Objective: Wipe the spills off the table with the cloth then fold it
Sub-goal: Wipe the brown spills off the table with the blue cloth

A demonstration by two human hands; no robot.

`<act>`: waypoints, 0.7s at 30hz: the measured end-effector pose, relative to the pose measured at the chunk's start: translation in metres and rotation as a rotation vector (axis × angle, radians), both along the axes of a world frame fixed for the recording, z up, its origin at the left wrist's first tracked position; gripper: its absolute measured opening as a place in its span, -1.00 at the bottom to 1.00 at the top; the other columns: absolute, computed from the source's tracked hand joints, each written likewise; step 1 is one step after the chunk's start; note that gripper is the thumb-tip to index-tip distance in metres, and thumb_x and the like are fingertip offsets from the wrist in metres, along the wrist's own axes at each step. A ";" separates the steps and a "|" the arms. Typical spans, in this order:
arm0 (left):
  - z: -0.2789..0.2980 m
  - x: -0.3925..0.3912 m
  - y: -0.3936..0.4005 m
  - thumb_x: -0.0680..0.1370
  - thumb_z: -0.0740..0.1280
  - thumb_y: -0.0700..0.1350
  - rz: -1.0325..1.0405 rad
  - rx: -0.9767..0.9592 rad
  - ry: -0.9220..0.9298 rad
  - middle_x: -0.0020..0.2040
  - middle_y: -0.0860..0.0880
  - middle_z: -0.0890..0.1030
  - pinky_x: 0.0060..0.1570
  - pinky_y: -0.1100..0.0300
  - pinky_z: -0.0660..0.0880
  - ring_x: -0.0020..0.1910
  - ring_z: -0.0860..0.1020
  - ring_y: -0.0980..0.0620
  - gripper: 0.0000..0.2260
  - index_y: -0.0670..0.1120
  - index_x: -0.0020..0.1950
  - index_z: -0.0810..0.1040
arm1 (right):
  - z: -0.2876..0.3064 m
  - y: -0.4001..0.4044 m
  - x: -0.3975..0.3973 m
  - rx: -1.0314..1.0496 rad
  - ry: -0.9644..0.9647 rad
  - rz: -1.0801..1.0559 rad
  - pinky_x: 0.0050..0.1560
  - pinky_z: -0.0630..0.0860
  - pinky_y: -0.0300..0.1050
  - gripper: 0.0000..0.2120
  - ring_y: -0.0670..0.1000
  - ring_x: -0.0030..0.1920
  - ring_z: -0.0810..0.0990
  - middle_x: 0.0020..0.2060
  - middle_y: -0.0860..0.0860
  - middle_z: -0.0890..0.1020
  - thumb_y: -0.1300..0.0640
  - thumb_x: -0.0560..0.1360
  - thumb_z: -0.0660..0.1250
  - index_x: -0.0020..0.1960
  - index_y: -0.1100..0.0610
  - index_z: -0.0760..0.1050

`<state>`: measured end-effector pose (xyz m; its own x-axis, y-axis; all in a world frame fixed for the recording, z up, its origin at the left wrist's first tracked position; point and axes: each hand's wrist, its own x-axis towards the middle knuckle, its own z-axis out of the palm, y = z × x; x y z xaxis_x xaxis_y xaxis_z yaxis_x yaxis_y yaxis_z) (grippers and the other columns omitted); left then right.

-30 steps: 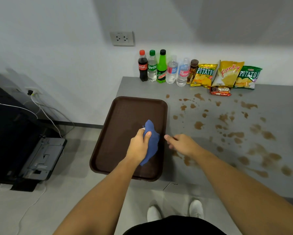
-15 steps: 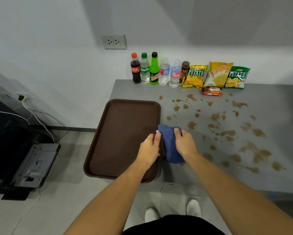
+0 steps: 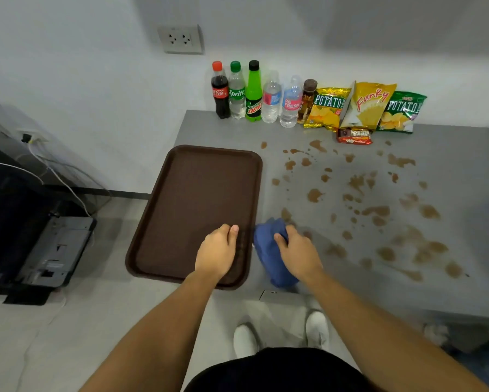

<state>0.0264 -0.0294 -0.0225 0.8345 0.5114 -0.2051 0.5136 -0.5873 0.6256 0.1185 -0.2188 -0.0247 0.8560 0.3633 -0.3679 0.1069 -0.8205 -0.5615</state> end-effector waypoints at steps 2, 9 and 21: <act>-0.001 0.000 0.000 0.73 0.09 0.13 0.001 0.027 0.011 -0.12 -0.08 0.61 -0.09 -0.06 0.51 -0.12 0.58 -0.19 -0.63 -0.09 -0.09 0.45 | 0.003 -0.003 0.003 -0.085 -0.084 0.085 0.06 0.52 0.09 -0.60 0.24 0.16 0.60 0.24 0.18 0.59 -0.07 0.71 0.15 0.43 0.16 0.38; -0.003 0.011 -0.002 0.73 0.10 0.11 -0.004 0.102 0.034 -0.27 0.06 0.48 -0.21 0.06 0.35 -0.25 0.48 -0.08 -0.65 0.04 -0.22 0.32 | 0.007 -0.013 -0.008 -0.216 -0.367 0.323 0.41 0.42 0.02 -0.45 0.17 0.43 0.40 0.49 0.15 0.37 -0.07 0.70 0.15 0.58 0.19 0.24; 0.001 0.024 -0.004 0.74 0.11 0.09 -0.053 0.126 0.025 -0.29 0.05 0.48 -0.27 0.08 0.34 -0.29 0.49 -0.02 -0.64 0.06 -0.25 0.28 | -0.044 0.009 -0.007 -0.069 -0.418 0.408 0.66 -0.04 0.03 -0.45 0.00 0.68 -0.10 0.68 -0.02 0.05 -0.10 0.71 -0.03 0.67 0.02 0.08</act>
